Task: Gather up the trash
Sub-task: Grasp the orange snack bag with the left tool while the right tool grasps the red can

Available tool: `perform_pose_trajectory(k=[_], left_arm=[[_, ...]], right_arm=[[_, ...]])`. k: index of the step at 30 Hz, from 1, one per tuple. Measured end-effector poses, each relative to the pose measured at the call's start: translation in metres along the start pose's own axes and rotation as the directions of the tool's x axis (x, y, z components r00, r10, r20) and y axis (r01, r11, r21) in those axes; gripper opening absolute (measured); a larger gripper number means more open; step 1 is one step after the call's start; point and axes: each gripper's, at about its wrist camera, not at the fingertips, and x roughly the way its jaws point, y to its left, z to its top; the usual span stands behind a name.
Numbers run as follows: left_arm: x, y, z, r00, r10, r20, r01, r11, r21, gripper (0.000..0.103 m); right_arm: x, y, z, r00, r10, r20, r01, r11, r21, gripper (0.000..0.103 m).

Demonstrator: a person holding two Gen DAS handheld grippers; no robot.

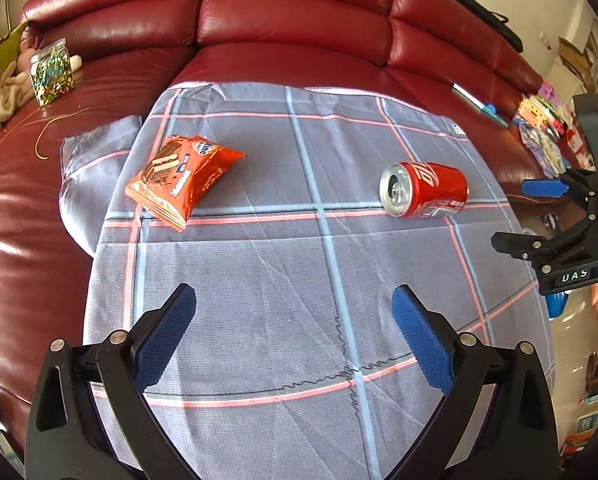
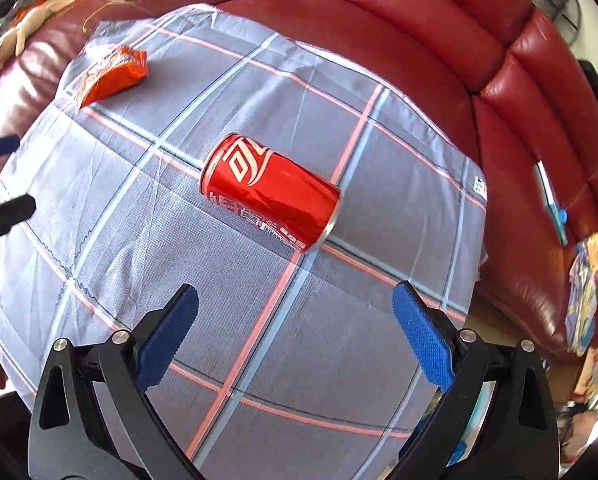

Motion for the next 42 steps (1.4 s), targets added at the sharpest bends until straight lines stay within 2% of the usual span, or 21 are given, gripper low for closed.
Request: perform_pose_trajectory(k=[3, 7, 13, 16, 20, 22, 23, 29, 34, 38, 39, 41, 42], left_arm=[[0.005, 0.011, 0.004, 1.000, 0.024, -0.008, -0.024, 1.000, -0.001, 0.098], [0.012, 0.025, 0.010, 0.999, 0.044, -0.018, -0.044, 0.999, -0.012, 0.098], [0.023, 0.045, 0.024, 0.998, 0.064, -0.030, -0.064, 0.998, -0.023, 0.098], [0.029, 0.054, 0.032, 0.997, 0.065, -0.030, -0.066, 0.997, -0.031, 0.098], [0.037, 0.064, 0.041, 0.996, 0.078, -0.035, -0.079, 0.996, -0.038, 0.098], [0.042, 0.068, 0.046, 0.995, 0.091, -0.039, -0.092, 0.995, -0.031, 0.098], [0.044, 0.070, 0.048, 0.994, 0.099, -0.039, -0.100, 0.995, -0.026, 0.098], [0.057, 0.083, 0.066, 0.991, 0.127, -0.043, -0.127, 0.992, -0.003, 0.098], [0.079, 0.085, 0.081, 0.984, 0.165, -0.065, -0.161, 0.985, 0.060, 0.098], [0.092, 0.082, 0.086, 0.987, 0.143, -0.075, -0.136, 0.987, 0.088, 0.098], [0.093, 0.080, 0.086, 0.987, 0.145, -0.071, -0.138, 0.986, 0.096, 0.095], [0.096, 0.076, 0.084, 0.987, 0.140, -0.075, -0.131, 0.985, 0.108, 0.080], [0.097, 0.075, 0.083, 0.988, 0.131, -0.083, -0.122, 0.986, 0.110, 0.069]], right_arm=[[0.017, 0.014, 0.014, 0.999, -0.044, -0.017, 0.041, 0.993, -0.108, 0.094], [0.036, 0.023, 0.030, 0.997, -0.066, -0.037, 0.057, 0.978, -0.201, 0.094], [0.056, 0.029, 0.054, 0.996, -0.064, -0.061, 0.045, 0.963, -0.267, 0.093], [0.064, 0.031, 0.063, 0.996, -0.047, -0.079, 0.024, 0.961, -0.275, 0.084], [0.071, 0.033, 0.070, 0.994, -0.024, -0.103, -0.005, 0.960, -0.280, 0.078], [0.074, 0.033, 0.072, 0.993, -0.013, -0.116, -0.019, 0.963, -0.268, 0.066], [0.075, 0.032, 0.073, 0.993, -0.005, -0.121, -0.026, 0.967, -0.254, 0.064], [0.068, 0.024, 0.071, 0.982, 0.138, -0.127, -0.151, 0.984, -0.095, 0.063], [0.068, 0.021, 0.063, 0.978, 0.170, -0.125, -0.174, 0.985, -0.021, 0.063], [0.070, 0.011, 0.059, 0.976, 0.186, -0.114, -0.184, 0.983, 0.029, 0.063], [0.070, 0.009, 0.058, 0.976, 0.190, -0.111, -0.187, 0.982, 0.038, 0.063], [0.070, 0.006, 0.056, 0.976, 0.191, -0.105, -0.187, 0.981, 0.051, 0.063], [0.070, 0.006, 0.054, 0.976, 0.191, -0.103, -0.186, 0.981, 0.055, 0.063]])
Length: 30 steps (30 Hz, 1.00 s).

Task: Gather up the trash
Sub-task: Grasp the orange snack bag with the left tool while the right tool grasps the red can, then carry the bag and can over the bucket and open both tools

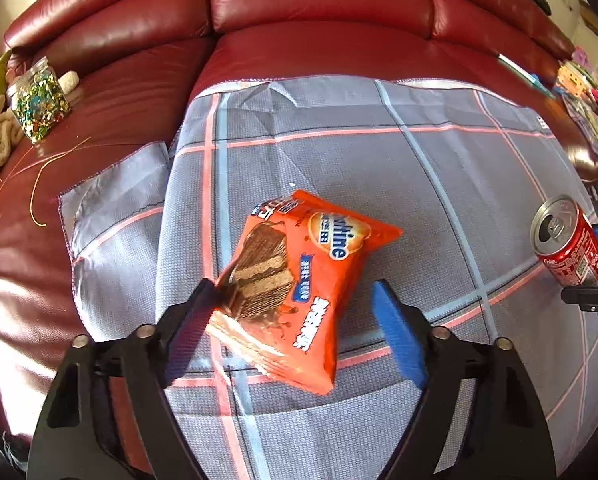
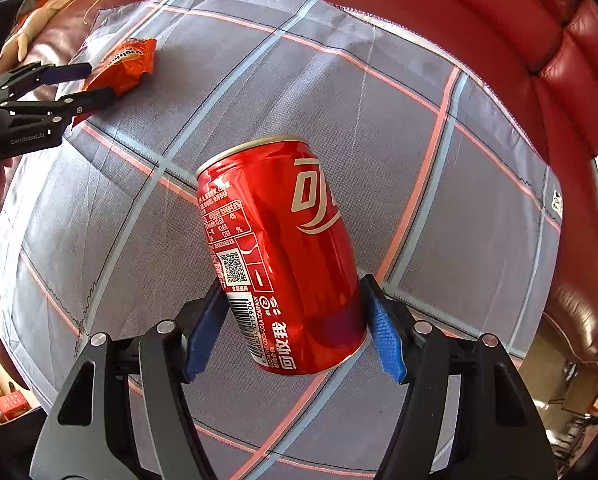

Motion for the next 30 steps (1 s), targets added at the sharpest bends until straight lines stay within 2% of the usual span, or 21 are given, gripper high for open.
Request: perform_pose_trajectory(k=[1, 2, 4, 7, 18, 30], left_arm=[[0.001, -0.002, -0.001, 1.000, 0.001, -0.004, -0.001, 1.000, 0.005, 0.062], [0.001, -0.005, -0.002, 1.000, 0.001, -0.002, -0.001, 1.000, 0.010, 0.058], [-0.003, -0.011, -0.004, 1.000, -0.006, 0.004, 0.006, 1.000, 0.016, 0.037], [-0.009, -0.022, -0.004, 1.000, 0.004, 0.004, -0.004, 0.999, 0.034, 0.018], [-0.039, -0.068, -0.025, 1.000, -0.030, 0.007, 0.030, 0.999, 0.039, 0.009], [-0.098, -0.149, -0.048, 0.992, -0.112, 0.060, 0.107, 0.990, 0.093, 0.008]], right_arm=[[0.000, 0.000, -0.001, 1.000, -0.001, 0.003, 0.001, 1.000, 0.004, 0.063], [-0.001, 0.000, -0.002, 1.000, -0.001, 0.006, 0.001, 1.000, 0.008, 0.063], [-0.002, -0.002, -0.005, 1.000, 0.004, 0.011, -0.004, 1.000, 0.019, 0.063], [-0.009, 0.002, -0.018, 1.000, 0.003, 0.021, -0.003, 0.999, 0.035, 0.063], [-0.047, -0.026, -0.072, 0.996, 0.031, 0.088, -0.042, 0.991, 0.126, 0.063], [-0.082, -0.054, -0.136, 0.984, 0.041, 0.173, -0.082, 0.967, 0.240, 0.063]])
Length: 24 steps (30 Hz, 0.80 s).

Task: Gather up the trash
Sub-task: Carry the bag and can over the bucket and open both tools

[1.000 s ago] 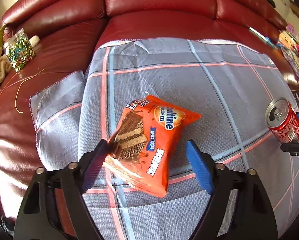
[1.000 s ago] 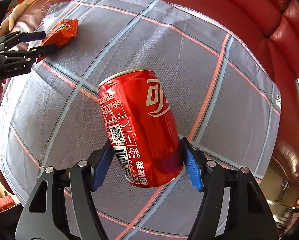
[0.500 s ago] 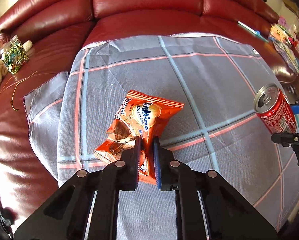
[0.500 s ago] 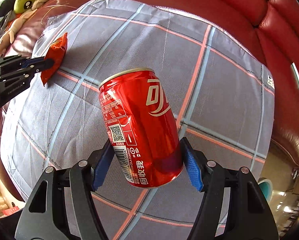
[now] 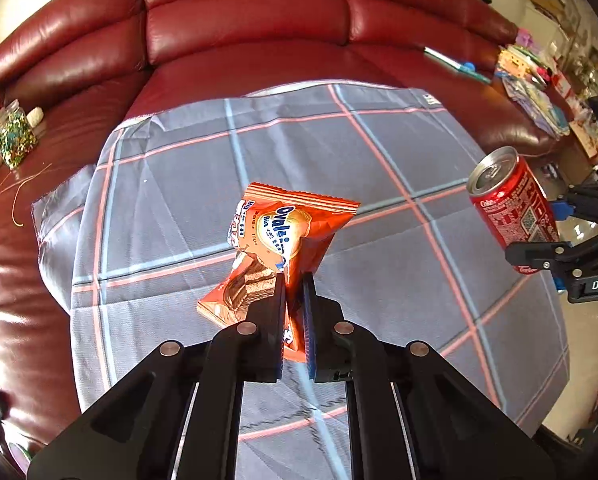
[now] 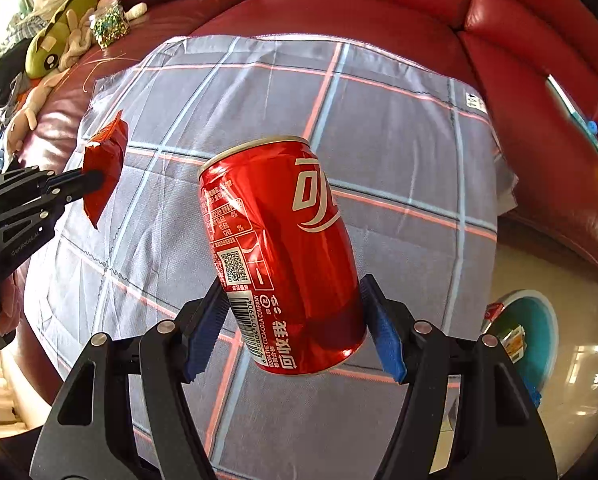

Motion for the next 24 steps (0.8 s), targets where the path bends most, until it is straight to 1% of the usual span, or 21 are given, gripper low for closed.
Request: perform_pose_trajectory(k=[7, 13, 18, 24], left_arm=[[-0.017, -0.067, 0.005, 0.998, -0.067, 0.021, 0.066, 0.995, 0.078, 0.008], [-0.019, -0.131, 0.013, 0.990, -0.142, 0.019, 0.137, 0.978, 0.159, 0.008], [-0.014, -0.187, 0.020, 0.978, -0.207, 0.003, 0.201, 0.954, 0.225, 0.008], [0.001, -0.264, 0.024, 0.957, -0.288, -0.043, 0.287, 0.907, 0.309, 0.008]], right_arm=[[-0.030, -0.044, -0.033, 0.999, -0.019, 0.042, 0.016, 0.997, 0.073, 0.063], [-0.055, -0.097, -0.065, 0.996, -0.050, 0.073, 0.038, 0.986, 0.162, 0.063], [-0.077, -0.149, -0.098, 0.992, -0.084, 0.098, 0.056, 0.965, 0.256, 0.063], [-0.094, -0.215, -0.142, 0.987, -0.129, 0.097, 0.085, 0.925, 0.370, 0.063]])
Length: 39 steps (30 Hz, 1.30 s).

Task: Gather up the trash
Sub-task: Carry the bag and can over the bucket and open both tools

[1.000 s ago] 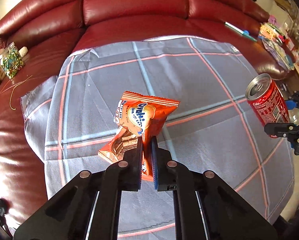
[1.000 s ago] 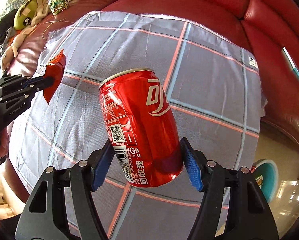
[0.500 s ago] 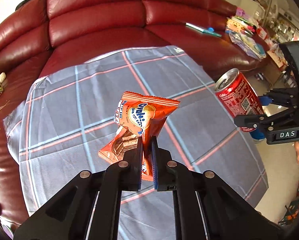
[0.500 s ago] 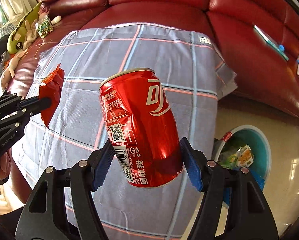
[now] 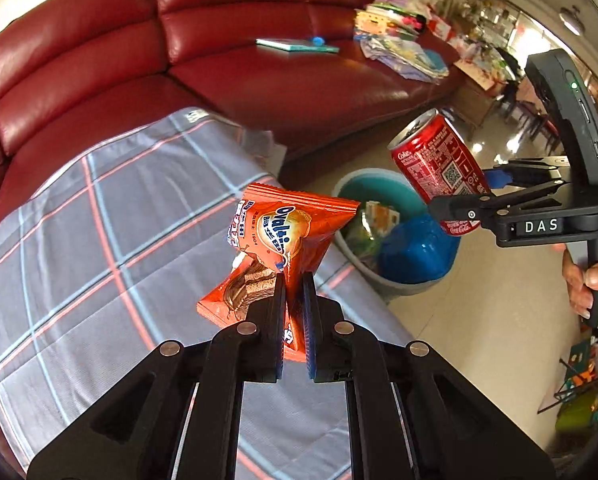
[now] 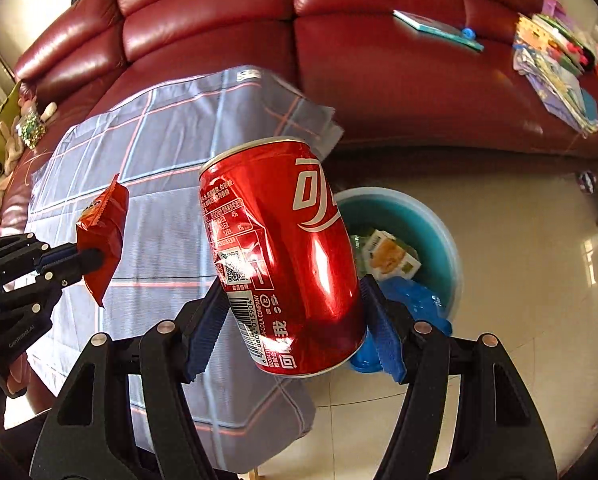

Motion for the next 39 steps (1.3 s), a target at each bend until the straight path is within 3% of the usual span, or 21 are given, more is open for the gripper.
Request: perform_pose_trajectory(k=[7, 17, 20, 22, 24, 27, 31, 39], left_arm=[[0.060, -0.051, 0.022, 0.994, -0.072, -0.078, 0.077, 0.995, 0.062, 0.008], [0.136, -0.098, 0.045, 0.977, -0.126, -0.170, 0.145, 0.984, 0.104, 0.009], [0.158, -0.103, 0.050, 0.970, -0.143, -0.197, 0.164, 0.982, 0.093, 0.013], [0.169, -0.105, 0.052, 0.970, -0.137, -0.201, 0.157, 0.984, 0.089, 0.041], [0.173, -0.108, 0.053, 0.976, -0.116, -0.186, 0.136, 0.986, 0.097, 0.060], [0.173, -0.108, 0.052, 0.978, -0.115, -0.171, 0.134, 0.986, 0.099, 0.077], [0.168, -0.104, 0.051, 0.985, -0.091, -0.150, 0.106, 0.990, 0.095, 0.093], [0.152, -0.088, 0.044, 0.986, -0.095, -0.140, 0.103, 0.993, 0.049, 0.099]], right_arm=[[0.012, -0.065, -0.009, 1.000, -0.007, -0.014, 0.009, 0.995, 0.104, 0.063], [0.043, -0.100, -0.005, 0.999, 0.012, -0.043, -0.005, 0.985, 0.173, 0.063], [0.050, -0.107, 0.000, 0.999, 0.015, -0.049, -0.005, 0.982, 0.187, 0.063], [0.053, -0.111, 0.003, 0.998, 0.015, -0.053, -0.005, 0.981, 0.192, 0.063], [0.056, -0.113, 0.004, 0.998, 0.017, -0.058, -0.005, 0.981, 0.195, 0.063], [0.062, -0.115, 0.007, 0.998, 0.022, -0.065, -0.009, 0.981, 0.194, 0.063], [0.067, -0.111, 0.010, 0.997, 0.031, -0.074, -0.017, 0.983, 0.185, 0.063], [0.083, -0.095, 0.015, 0.992, 0.050, -0.114, -0.032, 0.988, 0.153, 0.064]])
